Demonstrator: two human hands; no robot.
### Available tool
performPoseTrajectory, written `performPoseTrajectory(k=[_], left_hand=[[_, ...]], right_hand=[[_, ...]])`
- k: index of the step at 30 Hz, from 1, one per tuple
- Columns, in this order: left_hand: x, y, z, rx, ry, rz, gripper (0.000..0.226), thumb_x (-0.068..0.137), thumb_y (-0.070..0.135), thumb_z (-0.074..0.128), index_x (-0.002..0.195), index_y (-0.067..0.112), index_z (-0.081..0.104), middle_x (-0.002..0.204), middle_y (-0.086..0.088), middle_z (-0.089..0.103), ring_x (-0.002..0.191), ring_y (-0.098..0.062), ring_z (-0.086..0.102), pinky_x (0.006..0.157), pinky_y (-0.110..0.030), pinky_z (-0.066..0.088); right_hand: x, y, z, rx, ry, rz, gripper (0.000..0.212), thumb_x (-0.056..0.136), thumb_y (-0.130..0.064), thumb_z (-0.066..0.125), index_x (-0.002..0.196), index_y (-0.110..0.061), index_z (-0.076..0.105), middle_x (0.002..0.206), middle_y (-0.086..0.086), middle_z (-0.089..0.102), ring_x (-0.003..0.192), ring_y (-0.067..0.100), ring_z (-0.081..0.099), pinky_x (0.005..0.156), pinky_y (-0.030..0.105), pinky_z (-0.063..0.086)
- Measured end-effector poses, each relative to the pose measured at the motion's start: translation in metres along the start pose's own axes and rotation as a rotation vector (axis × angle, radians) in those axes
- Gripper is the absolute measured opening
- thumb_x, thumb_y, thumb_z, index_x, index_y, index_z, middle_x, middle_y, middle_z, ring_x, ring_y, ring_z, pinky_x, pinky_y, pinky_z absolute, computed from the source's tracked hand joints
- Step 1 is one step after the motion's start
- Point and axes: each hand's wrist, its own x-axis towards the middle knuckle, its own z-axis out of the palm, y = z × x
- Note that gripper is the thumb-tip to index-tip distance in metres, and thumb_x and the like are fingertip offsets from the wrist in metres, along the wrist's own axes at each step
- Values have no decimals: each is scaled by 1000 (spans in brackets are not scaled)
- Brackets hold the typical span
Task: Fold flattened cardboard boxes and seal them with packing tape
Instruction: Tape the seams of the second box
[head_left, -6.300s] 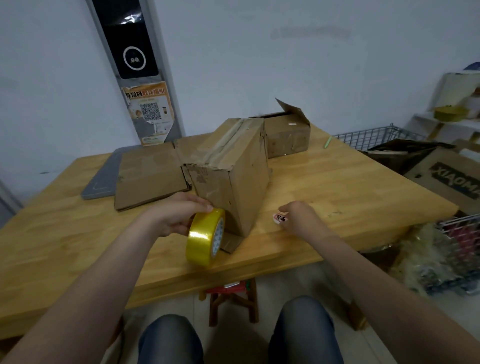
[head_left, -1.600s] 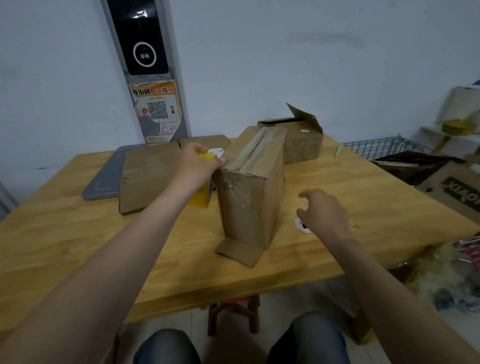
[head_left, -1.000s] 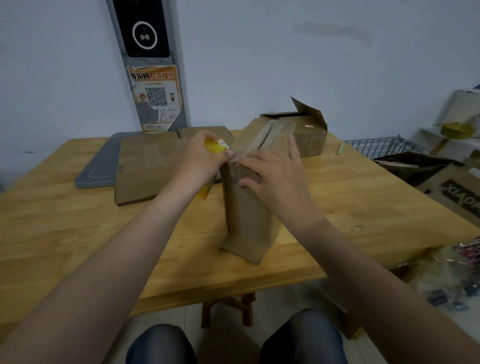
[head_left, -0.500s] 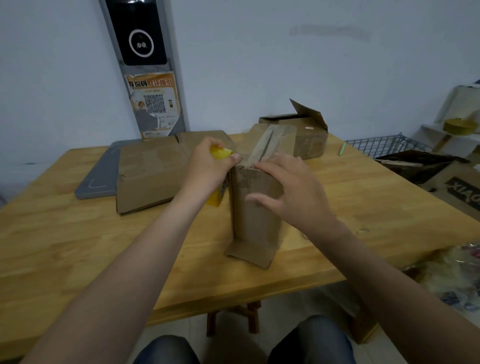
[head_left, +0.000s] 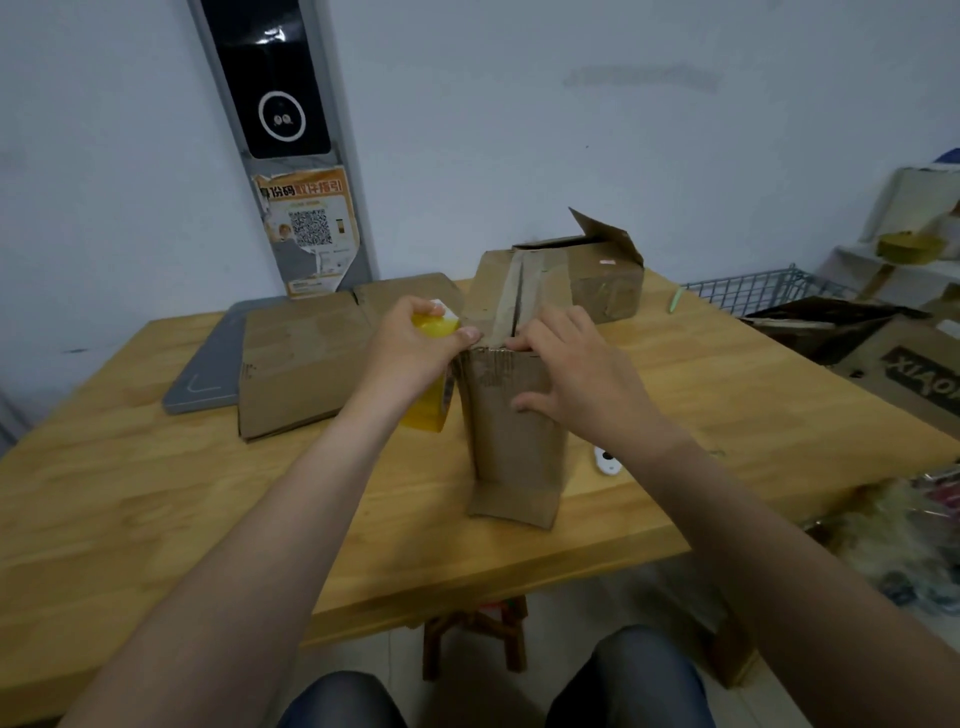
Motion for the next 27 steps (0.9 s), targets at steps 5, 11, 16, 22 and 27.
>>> performPoseTrajectory(k=[5, 11, 16, 22, 27], left_hand=[[-13, -4, -14, -87, -3, -69, 28, 97, 43, 65, 120, 27, 64, 118, 10, 53, 110, -15, 49, 83, -32, 38], [-58, -13, -47, -99, -22, -69, 15, 98, 31, 65, 113, 34, 68, 98, 25, 55, 86, 2, 51, 68, -24, 41], [-114, -20, -68, -190, -88, -94, 13, 95, 32, 70, 103, 42, 73, 107, 19, 67, 99, -4, 61, 74, -30, 48], [-152, -17, -64, -237, -121, -66, 18, 96, 24, 68, 100, 38, 77, 97, 17, 72, 91, 1, 64, 73, -17, 49], [-164, -10, -52, -322, -143, -62, 18, 97, 22, 68, 102, 36, 77, 98, 13, 74, 90, -2, 67, 71, -20, 52]], right_hand=[[-2, 2, -7, -8, -2, -12, 59, 78, -51, 79, 128, -31, 53, 129, -9, 54, 132, 17, 39, 113, 45, 38], [-16, -29, -32, 57, 41, 59, 64, 88, -51, 70, 144, -37, 44, 144, -12, 51, 148, 22, 21, 124, 48, 20], [-55, -74, -47, 309, 41, 101, 34, 90, -50, 65, 121, -37, 67, 112, -23, 65, 117, 5, 43, 93, 27, 44], [-95, -109, -44, 697, -341, 273, 34, 84, -67, 64, 75, -36, 75, 69, -10, 68, 68, 3, 61, 66, 35, 51], [-118, -103, -56, 776, -55, 430, 17, 88, -48, 72, 88, -32, 70, 84, -10, 69, 79, 4, 63, 71, 26, 51]])
